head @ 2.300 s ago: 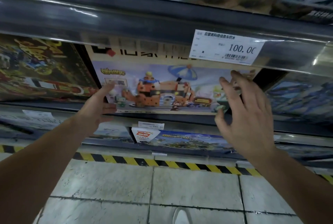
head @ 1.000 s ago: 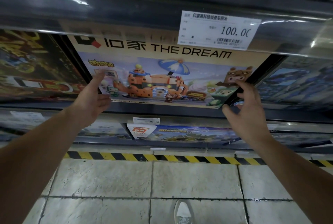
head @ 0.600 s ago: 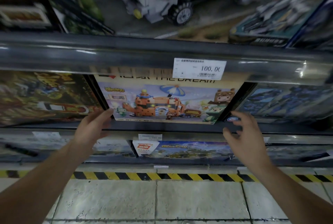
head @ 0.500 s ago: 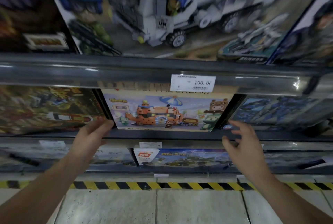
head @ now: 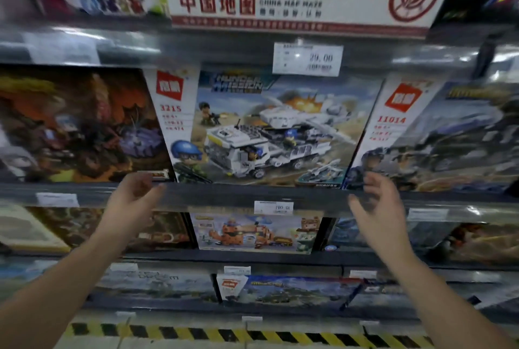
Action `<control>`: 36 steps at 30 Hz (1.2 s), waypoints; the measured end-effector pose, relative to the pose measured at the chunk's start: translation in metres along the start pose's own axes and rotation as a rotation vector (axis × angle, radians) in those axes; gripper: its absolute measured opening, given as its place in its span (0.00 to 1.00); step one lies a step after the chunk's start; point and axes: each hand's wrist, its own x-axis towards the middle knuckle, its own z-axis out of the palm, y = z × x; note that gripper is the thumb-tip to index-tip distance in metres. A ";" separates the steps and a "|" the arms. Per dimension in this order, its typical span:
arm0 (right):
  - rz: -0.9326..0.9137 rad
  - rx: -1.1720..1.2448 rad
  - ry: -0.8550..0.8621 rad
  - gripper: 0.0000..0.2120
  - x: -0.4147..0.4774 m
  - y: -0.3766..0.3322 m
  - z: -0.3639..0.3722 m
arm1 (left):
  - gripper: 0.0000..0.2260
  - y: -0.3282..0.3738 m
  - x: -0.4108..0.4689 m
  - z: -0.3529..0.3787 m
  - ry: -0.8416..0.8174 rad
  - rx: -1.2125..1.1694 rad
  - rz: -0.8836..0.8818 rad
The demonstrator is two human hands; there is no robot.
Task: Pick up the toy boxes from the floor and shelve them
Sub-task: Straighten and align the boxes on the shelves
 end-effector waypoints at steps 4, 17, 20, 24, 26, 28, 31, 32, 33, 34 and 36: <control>-0.039 0.105 -0.011 0.29 0.041 -0.030 -0.013 | 0.24 0.032 0.014 -0.012 0.168 -0.001 -0.032; 0.048 0.160 0.063 0.36 0.066 -0.050 0.000 | 0.20 0.058 0.060 0.035 0.015 -0.045 -0.004; 0.059 0.139 0.071 0.36 0.071 -0.058 0.004 | 0.18 0.057 0.074 0.037 0.035 -0.054 -0.007; 0.090 0.190 0.111 0.33 0.072 -0.068 0.011 | 0.18 0.050 0.086 0.035 0.066 -0.048 0.018; 0.102 0.224 0.147 0.30 0.073 -0.073 0.014 | 0.19 0.050 0.092 0.033 0.079 -0.049 0.015; 0.127 0.252 0.180 0.29 0.074 -0.075 0.016 | 0.21 0.049 0.096 0.032 0.081 -0.037 0.021; 0.142 0.276 0.202 0.27 0.076 -0.075 0.019 | 0.22 0.052 0.100 0.033 0.104 -0.028 0.018; 0.150 0.283 0.204 0.26 0.077 -0.075 0.019 | 0.23 0.053 0.100 0.034 0.119 -0.027 0.007; 0.160 0.295 0.205 0.25 0.077 -0.075 0.019 | 0.23 0.053 0.100 0.034 0.128 -0.023 -0.003; 0.170 0.309 0.206 0.26 0.078 -0.075 0.020 | 0.23 0.052 0.100 0.033 0.131 -0.017 -0.004; 0.181 0.320 0.214 0.27 0.077 -0.075 0.021 | 0.24 0.050 0.102 0.032 0.130 -0.001 0.006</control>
